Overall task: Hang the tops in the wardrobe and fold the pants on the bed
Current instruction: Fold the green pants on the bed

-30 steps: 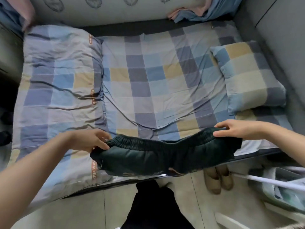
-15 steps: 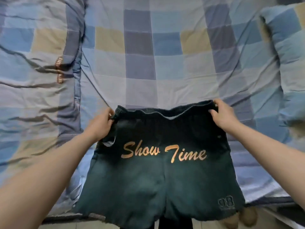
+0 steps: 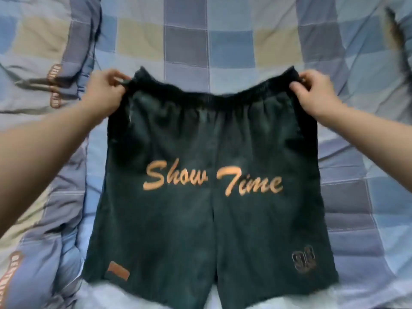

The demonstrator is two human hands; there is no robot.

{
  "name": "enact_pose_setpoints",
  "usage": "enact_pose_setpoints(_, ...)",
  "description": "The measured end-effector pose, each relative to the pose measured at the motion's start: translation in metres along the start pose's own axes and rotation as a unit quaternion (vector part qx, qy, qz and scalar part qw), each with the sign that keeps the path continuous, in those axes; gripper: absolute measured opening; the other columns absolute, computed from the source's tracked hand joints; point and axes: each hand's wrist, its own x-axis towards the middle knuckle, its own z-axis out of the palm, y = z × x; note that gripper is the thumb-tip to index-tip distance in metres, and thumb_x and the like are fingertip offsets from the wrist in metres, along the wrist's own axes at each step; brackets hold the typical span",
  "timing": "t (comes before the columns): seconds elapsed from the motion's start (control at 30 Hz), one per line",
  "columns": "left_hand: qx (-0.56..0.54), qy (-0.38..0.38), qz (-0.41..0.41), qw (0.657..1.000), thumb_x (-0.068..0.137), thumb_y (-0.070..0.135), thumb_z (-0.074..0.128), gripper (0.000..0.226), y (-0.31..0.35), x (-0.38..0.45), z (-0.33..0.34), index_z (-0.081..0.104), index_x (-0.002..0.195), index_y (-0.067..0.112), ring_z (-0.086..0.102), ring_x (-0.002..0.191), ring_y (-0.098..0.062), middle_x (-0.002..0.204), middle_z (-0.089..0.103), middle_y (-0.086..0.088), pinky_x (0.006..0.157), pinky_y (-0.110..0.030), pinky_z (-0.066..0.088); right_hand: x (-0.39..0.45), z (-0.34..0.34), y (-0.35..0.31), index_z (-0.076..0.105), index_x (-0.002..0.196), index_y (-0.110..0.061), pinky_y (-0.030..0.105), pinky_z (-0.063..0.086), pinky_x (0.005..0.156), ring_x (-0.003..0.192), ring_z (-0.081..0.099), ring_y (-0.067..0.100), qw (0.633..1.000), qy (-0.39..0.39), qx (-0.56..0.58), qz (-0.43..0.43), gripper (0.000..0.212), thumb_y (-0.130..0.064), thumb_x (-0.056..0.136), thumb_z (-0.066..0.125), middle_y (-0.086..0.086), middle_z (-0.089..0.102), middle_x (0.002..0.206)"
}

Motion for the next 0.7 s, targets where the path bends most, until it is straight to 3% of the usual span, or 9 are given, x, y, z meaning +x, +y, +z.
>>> enact_pose_setpoints(0.07,0.079,0.035,0.032,0.996,0.092,0.003,0.049,0.045,0.009,0.032,0.002,0.049,0.136,0.002,0.060,0.098,-0.025,0.125,0.058,-0.022,0.095,-0.030,0.047,0.039,0.002,-0.005,0.044,0.136,-0.005,0.039,0.037,0.102,0.124,0.048,0.036,0.998,0.003,-0.052,0.036,0.049,-0.033,0.096,0.050,0.021,0.052,0.134)
enact_pose_setpoints(0.1,0.129,0.032,0.039,0.990,0.092,0.007,0.051,0.054,0.010,0.039,0.010,0.038,0.145,0.004,0.052,0.121,-0.033,0.140,0.048,-0.023,0.108,-0.038,0.038,0.052,0.007,-0.005,0.035,0.142,-0.006,0.040,0.033,0.106,0.131,0.041,0.036,0.995,-0.006,-0.077,0.058,0.056,-0.034,0.096,0.049,0.020,0.044,0.142)
enact_pose_setpoints(0.17,0.210,-0.004,0.035,0.977,0.093,0.019,0.054,0.069,0.006,0.030,0.042,0.021,0.153,0.010,0.028,0.142,-0.035,0.156,0.028,-0.018,0.115,-0.049,0.027,0.057,0.026,0.002,0.026,0.146,-0.002,0.041,0.029,0.109,0.137,0.032,0.038,0.989,-0.031,-0.106,0.101,0.062,-0.032,0.097,0.047,0.022,0.033,0.149)
enact_pose_setpoints(0.3,0.277,-0.169,0.023,0.946,0.097,0.040,0.049,0.073,-0.021,-0.060,0.116,0.005,0.155,0.033,-0.004,0.150,-0.031,0.164,-0.003,0.005,0.116,-0.061,0.010,-0.004,0.070,0.048,0.034,0.138,0.005,0.044,0.032,0.108,0.131,0.038,0.042,0.977,-0.117,-0.102,0.144,0.054,-0.027,0.097,0.046,0.028,0.040,0.141)
enact_pose_setpoints(0.4,0.315,-0.244,0.024,0.917,0.100,0.046,0.035,0.067,-0.052,-0.136,0.148,-0.006,0.153,0.040,-0.014,0.149,-0.029,0.162,-0.015,0.011,0.115,-0.064,0.007,-0.066,0.081,0.094,0.038,0.133,0.007,0.045,0.034,0.106,0.126,0.041,0.044,0.967,-0.106,-0.099,0.210,0.052,-0.027,0.096,0.051,0.030,0.042,0.136)
enact_pose_setpoints(0.47,0.343,-0.255,0.013,0.904,0.101,0.043,0.031,0.068,-0.067,-0.180,0.162,-0.012,0.153,0.036,-0.015,0.149,-0.030,0.162,-0.020,0.008,0.116,-0.062,0.009,-0.102,0.080,0.117,0.037,0.132,0.008,0.045,0.033,0.105,0.126,0.039,0.044,0.961,-0.077,-0.078,0.253,0.051,-0.025,0.096,0.052,0.030,0.041,0.136)
enact_pose_setpoints(0.57,0.376,-0.230,-0.016,0.897,0.098,0.026,0.041,0.081,-0.067,-0.231,0.178,-0.017,0.154,0.022,-0.013,0.149,-0.033,0.162,-0.021,-0.002,0.118,-0.056,0.014,-0.144,0.075,0.139,0.041,0.131,0.004,0.045,0.032,0.105,0.124,0.040,0.040,0.968,-0.050,-0.063,0.238,0.046,-0.023,0.095,0.052,0.026,0.044,0.132)
enact_pose_setpoints(0.7,0.349,-0.207,-0.058,0.912,0.089,0.014,0.047,0.090,-0.034,-0.259,0.200,-0.016,0.153,0.015,-0.007,0.150,-0.033,0.163,-0.017,-0.003,0.116,-0.060,0.012,-0.179,0.066,0.158,0.044,0.126,-0.005,0.047,0.040,0.095,0.117,0.050,0.039,0.942,-0.077,-0.031,0.325,0.047,-0.038,0.094,0.053,0.017,0.055,0.126)
